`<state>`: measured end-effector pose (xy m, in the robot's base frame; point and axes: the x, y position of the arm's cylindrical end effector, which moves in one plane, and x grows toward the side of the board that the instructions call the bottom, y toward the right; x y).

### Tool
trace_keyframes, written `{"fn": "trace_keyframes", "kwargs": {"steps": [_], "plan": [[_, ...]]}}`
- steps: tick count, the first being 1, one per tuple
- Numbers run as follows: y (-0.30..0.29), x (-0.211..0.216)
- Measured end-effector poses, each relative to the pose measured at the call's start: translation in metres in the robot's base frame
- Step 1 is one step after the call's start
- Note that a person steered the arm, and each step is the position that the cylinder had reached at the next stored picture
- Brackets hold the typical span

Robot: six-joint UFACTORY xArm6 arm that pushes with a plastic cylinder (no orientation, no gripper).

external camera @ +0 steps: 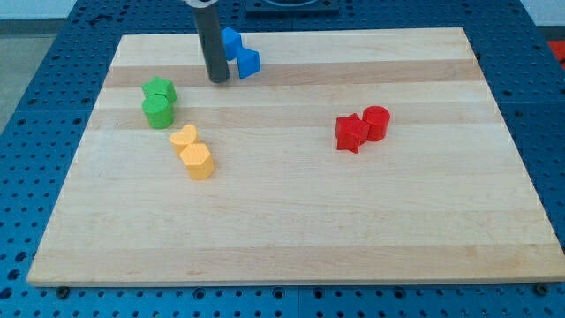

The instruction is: Move the blue triangle to the top center

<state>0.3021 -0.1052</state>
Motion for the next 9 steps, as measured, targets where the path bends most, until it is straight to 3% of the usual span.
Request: {"fn": "trace_keyframes", "kwargs": {"steps": [3, 4, 5, 7, 9], "plan": [[0.112, -0.025], [0.115, -0.034], [0.093, -0.007], [0.026, -0.003], [0.083, -0.025]]}}
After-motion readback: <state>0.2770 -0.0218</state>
